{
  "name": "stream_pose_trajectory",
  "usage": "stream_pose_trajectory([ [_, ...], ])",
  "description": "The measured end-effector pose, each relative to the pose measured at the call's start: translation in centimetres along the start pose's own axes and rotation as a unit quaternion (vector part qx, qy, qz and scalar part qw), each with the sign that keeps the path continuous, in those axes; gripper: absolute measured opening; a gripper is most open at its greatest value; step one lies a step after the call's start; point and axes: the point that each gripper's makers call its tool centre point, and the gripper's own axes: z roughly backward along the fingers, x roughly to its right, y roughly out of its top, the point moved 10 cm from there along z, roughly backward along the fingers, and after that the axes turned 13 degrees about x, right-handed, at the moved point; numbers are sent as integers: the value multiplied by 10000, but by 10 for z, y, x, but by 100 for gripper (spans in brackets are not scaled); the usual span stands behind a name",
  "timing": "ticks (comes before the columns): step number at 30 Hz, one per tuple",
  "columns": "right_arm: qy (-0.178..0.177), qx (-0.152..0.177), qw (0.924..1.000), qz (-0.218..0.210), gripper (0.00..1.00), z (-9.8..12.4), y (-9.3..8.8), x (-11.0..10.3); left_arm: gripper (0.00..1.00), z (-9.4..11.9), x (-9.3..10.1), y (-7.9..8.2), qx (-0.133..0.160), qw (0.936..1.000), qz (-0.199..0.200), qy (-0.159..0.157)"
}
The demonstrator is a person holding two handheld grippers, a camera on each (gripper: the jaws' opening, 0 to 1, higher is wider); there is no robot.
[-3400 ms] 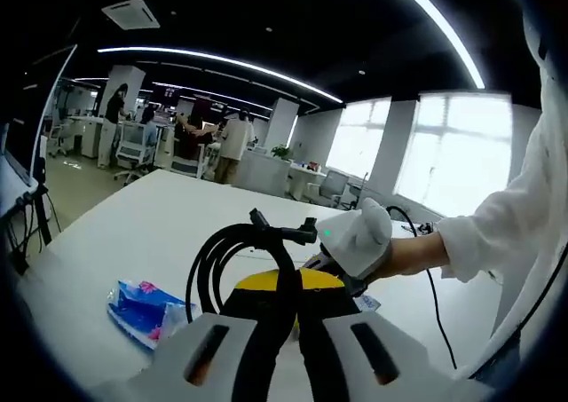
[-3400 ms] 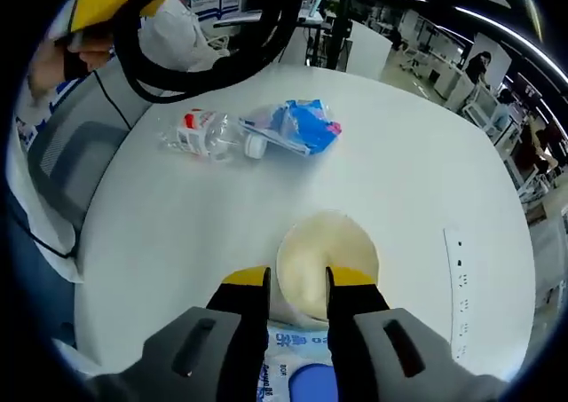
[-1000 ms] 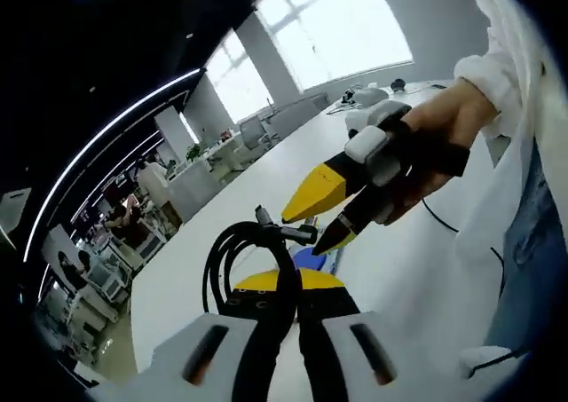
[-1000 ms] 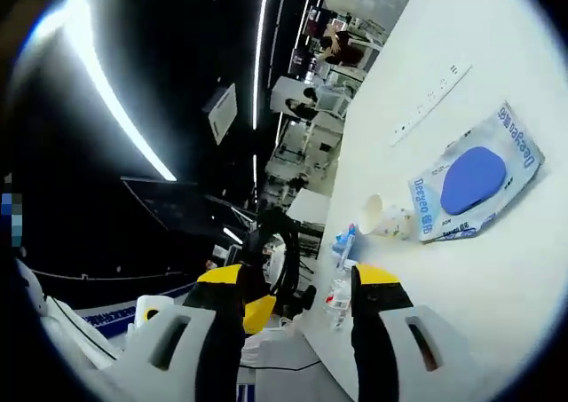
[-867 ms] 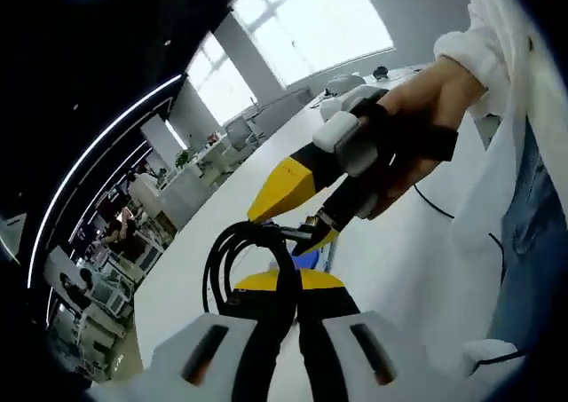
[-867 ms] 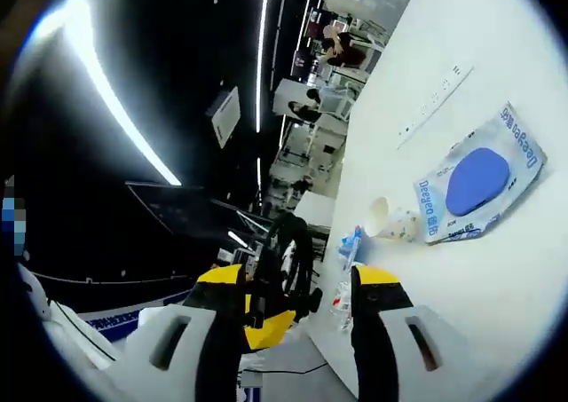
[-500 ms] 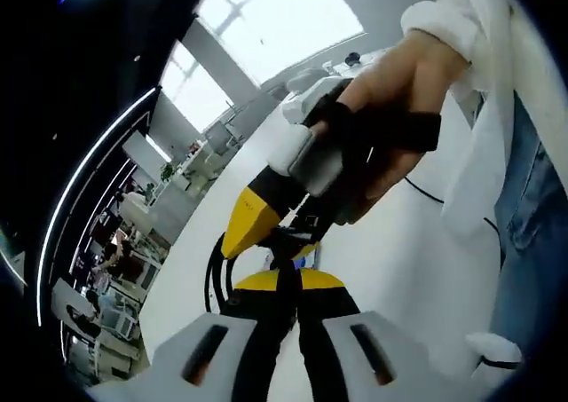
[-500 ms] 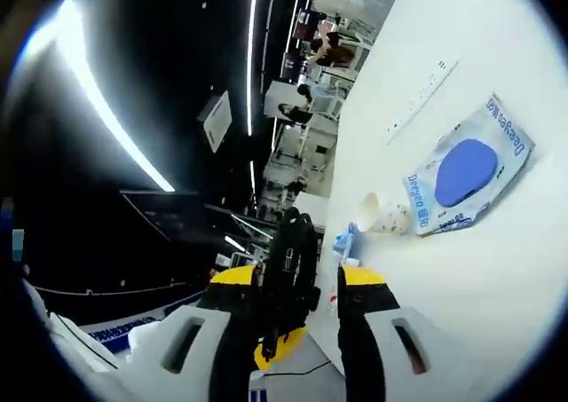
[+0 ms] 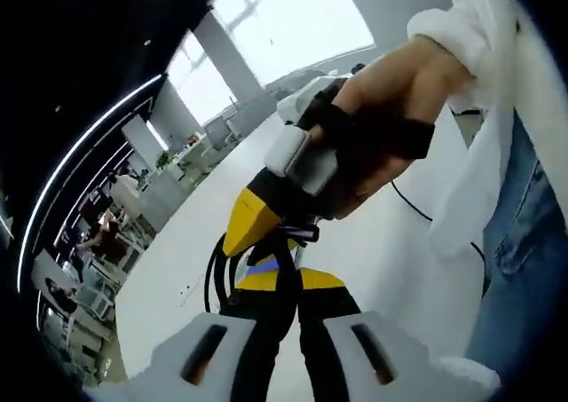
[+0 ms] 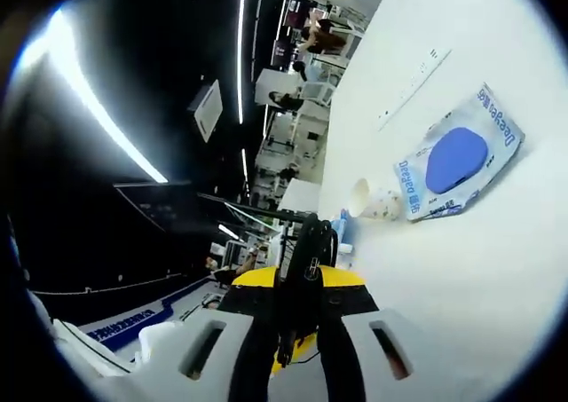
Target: Arrange the tabletop items into an orderly group along one side of the table until the central work area is clear of visible clutter.
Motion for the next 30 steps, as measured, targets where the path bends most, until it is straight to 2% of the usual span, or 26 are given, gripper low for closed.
stream_pose_trajectory([
  [8,57,48,10000,14,11,5,5,-2,12,0,2,2,200,9997,94,64],
  [12,99,146,9998,-48,10,11,9,-2,15,4,-2,4,488,9956,755,277],
  [14,151,203,9997,-76,11,14,13,-3,20,9,-6,3,624,9892,1246,447],
  [16,202,243,9995,-76,11,17,16,-4,28,14,-12,2,577,9858,1417,699],
  [17,232,273,9993,-62,11,19,17,-4,31,16,-13,5,621,9862,1343,745],
  [19,270,306,9992,-47,11,22,21,-4,34,20,-15,7,770,9819,1548,767],
  [22,373,327,9988,-7,11,25,24,-4,36,20,-17,5,875,9722,2031,766],
  [26,484,395,9980,-39,11,29,25,-3,42,19,-20,-1,1046,9483,2852,924],
  [28,498,452,9977,-29,11,32,29,-1,42,19,-20,-1,1235,9340,3216,945],
  [29,465,464,9978,7,11,34,31,0,41,20,-21,-2,1382,9210,3503,996],
  [30,446,474,9979,6,11,36,32,1,41,21,-22,-3,1419,9163,3603,1019],
])
